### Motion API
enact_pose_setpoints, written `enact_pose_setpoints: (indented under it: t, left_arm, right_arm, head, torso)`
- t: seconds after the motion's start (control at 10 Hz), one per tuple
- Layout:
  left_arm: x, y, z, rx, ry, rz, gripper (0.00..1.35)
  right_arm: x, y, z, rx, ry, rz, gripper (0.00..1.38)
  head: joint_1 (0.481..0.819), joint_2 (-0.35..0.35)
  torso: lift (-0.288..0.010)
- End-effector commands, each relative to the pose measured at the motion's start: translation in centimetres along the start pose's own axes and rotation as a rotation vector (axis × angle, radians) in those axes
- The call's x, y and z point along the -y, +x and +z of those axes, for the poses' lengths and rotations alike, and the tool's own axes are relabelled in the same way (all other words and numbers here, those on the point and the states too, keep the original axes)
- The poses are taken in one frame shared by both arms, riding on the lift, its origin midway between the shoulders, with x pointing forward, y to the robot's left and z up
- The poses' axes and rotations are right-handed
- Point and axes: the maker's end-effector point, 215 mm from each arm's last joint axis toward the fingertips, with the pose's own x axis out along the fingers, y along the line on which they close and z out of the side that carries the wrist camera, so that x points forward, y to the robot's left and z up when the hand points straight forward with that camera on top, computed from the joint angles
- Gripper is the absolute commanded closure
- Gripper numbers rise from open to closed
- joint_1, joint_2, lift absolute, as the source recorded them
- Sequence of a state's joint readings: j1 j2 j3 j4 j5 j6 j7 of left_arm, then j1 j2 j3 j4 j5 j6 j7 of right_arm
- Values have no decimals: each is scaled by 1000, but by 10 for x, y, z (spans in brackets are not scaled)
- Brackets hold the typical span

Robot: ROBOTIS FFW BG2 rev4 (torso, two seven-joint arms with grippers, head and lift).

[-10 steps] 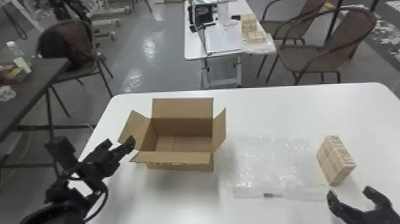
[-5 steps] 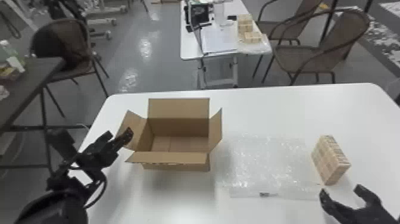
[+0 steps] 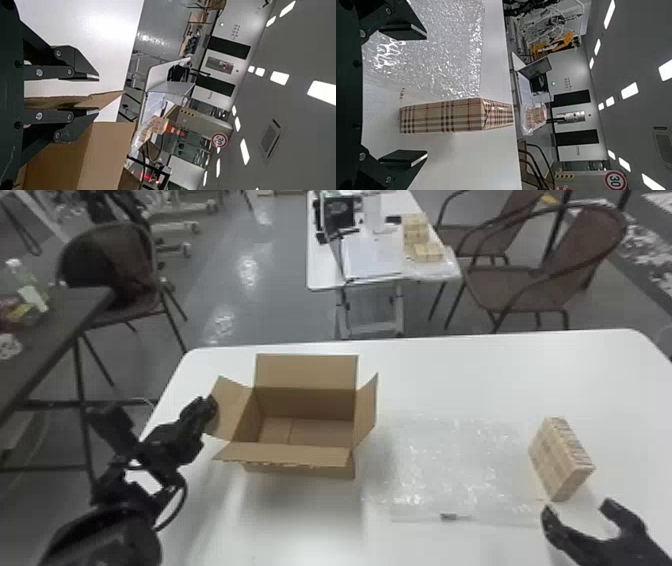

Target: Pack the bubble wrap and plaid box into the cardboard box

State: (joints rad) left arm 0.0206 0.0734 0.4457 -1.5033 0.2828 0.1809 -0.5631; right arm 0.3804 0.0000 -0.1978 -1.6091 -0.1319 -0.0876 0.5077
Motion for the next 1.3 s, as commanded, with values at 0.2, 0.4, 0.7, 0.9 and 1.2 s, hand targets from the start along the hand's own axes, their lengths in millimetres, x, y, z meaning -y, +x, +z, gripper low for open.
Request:
enact_pose_setpoints:
  t: [0.2, 0.4, 0.7, 0.9, 1.2]
  left_arm:
    - [11, 2, -3, 16, 4, -7, 1210]
    - [14, 0, -6, 13, 8, -10, 1210]
    - [20, -2, 1, 31, 55, 10, 1210]
    - [16, -8, 3, 31, 71, 48, 1210]
    - [16, -8, 3, 25, 71, 43, 1210]
  right_arm:
    - [0, -1, 0, 0, 7, 0, 234]
    - [0, -1, -1, -2, 15, -1, 234]
    - [-17, 9, 16, -8, 14, 33, 234]
    - [-36, 17, 21, -55, 29, 58, 234]
    - [-70, 24, 6, -140, 93, 108, 234]
  head:
    - [695, 157]
    - [695, 149]
    - [695, 150]
    - [695, 161]
    - [695, 201]
  torso:
    - [-89]
    - [-89]
    - [-89]
    - [-89]
    - [-89]
